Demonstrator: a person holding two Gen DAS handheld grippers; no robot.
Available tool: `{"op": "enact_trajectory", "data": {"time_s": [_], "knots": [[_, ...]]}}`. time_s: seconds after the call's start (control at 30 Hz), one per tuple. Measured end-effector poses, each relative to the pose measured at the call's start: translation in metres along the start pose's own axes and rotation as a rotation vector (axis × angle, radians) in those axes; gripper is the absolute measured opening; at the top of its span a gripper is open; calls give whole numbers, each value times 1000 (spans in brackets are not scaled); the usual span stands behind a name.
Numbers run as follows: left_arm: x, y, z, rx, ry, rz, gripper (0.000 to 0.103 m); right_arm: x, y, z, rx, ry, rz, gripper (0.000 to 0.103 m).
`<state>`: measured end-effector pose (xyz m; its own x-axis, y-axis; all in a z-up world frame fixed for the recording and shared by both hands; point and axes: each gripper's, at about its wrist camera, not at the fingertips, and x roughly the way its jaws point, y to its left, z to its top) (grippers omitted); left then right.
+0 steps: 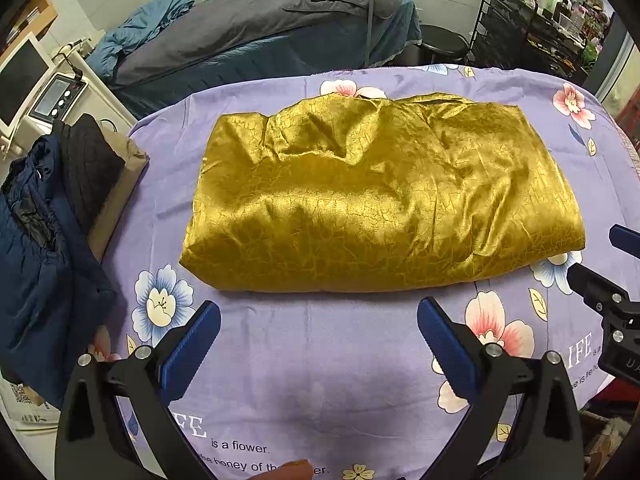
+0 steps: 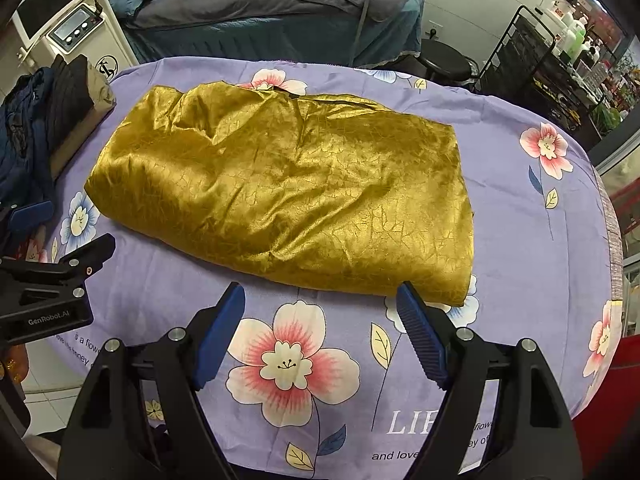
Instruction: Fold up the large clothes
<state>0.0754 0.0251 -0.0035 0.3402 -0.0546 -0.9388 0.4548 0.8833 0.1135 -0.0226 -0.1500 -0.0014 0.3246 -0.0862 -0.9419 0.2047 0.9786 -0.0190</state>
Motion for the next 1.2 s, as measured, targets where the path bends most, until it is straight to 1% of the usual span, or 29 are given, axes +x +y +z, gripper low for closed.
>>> {"op": "enact_trajectory", "data": {"time_s": [0.83,1.0,1.2], "knots": [[4,2,1,-3,3,4,97,5,1,2,-8,3,0,78],[6,5,1,-14,7,-5,97,4,1,2,-7,2,2,78],[2,4,1,-15,-17,3,97,7,1,3,-11,4,3,78]]}}
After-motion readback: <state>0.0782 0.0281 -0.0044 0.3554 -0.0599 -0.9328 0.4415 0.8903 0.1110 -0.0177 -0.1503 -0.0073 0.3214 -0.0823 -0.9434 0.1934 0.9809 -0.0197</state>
